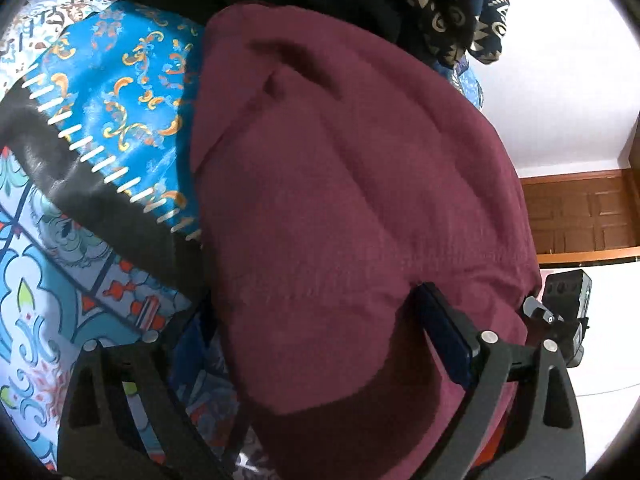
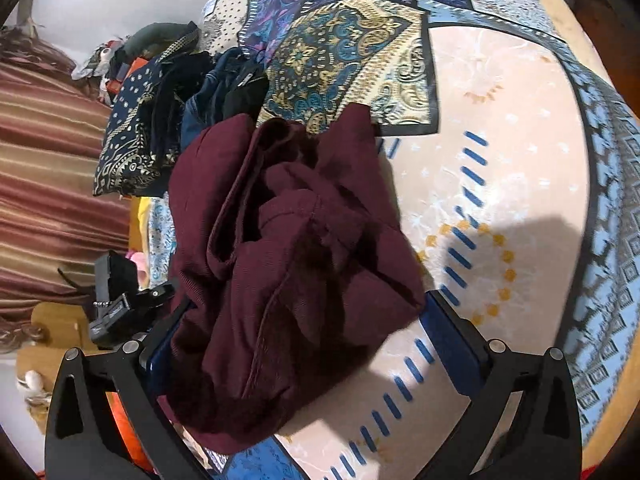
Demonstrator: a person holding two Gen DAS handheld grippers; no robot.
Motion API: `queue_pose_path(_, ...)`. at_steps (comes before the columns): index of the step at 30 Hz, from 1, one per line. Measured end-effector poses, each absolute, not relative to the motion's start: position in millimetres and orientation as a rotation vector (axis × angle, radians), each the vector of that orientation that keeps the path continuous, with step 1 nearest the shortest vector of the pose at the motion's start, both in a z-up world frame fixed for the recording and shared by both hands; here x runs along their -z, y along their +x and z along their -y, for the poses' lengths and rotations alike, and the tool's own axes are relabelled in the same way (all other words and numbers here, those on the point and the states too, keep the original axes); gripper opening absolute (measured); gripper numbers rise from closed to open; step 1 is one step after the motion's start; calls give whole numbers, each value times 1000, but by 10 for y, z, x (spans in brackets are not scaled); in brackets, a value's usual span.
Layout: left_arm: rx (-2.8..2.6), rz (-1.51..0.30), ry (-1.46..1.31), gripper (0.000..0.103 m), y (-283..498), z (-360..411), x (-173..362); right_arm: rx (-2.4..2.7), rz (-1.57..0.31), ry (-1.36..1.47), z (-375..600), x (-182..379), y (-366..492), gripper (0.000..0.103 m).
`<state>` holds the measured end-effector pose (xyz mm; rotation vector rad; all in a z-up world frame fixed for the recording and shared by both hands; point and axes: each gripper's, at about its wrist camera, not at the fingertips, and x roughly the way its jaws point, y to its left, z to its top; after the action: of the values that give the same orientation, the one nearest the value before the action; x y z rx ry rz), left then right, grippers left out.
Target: Fold large clothes
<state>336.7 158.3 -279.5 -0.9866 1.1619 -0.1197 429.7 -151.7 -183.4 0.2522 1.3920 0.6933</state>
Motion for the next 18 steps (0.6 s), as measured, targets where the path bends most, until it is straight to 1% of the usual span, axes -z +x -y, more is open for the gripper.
queue_pose_path(5, 135, -1151, -994, 95, 3414, -1558, 2812, -704, -1380, 267, 1461, 1849, 4336, 103)
queue_pose_path(7, 136, -1140, -981, 90, 3454, -1641, 2761, -706, -1377, 306, 1496, 1868, 4342, 103)
queue_pose_path(8, 135, -1127, -956, 88, 3442, -1614, 2713, -706, -1372, 316, 1509, 1868, 4336, 99)
queue_pose_path(9, 135, -1118, -932, 84, 3428, -1603, 2666, -707, -1367, 322, 1522, 1861, 4321, 94)
queue_pose_path(10, 135, -1109, -909, 79, 3410, -1618, 2606, -707, -1360, 326, 1536, 1846, 4302, 91)
queue_pose_path(11, 134, -1101, -895, 77, 3392, -1611, 2567, -704, -1355, 324, 1561, 1826, 4287, 84)
queue_pose_path(12, 132, -1093, -883, 72, 3376, -1609, 2522, -701, -1349, 326, 1576, 1804, 4264, 75)
queue_pose_path(13, 131, -1086, -874, 69, 3366, -1611, 2479, -699, -1346, 330, 1593, 1785, 4248, 72)
queue_pose_path(15, 133, -1062, -859, 58, 3333, -1624, 2356, -684, -1338, 337, 1622, 1738, 4215, 60)
queue_pose_path(16, 137, -1051, -852, 53, 3317, -1631, 2302, -673, -1337, 347, 1632, 1718, 4202, 57)
queue_pose_path(17, 144, -1032, -840, 51, 3292, -1626, 2209, -666, -1339, 355, 1640, 1705, 4196, 53)
queue_pose_path(18, 152, -1019, -828, 46, 3271, -1615, 2134, -659, -1339, 364, 1640, 1690, 4184, 49)
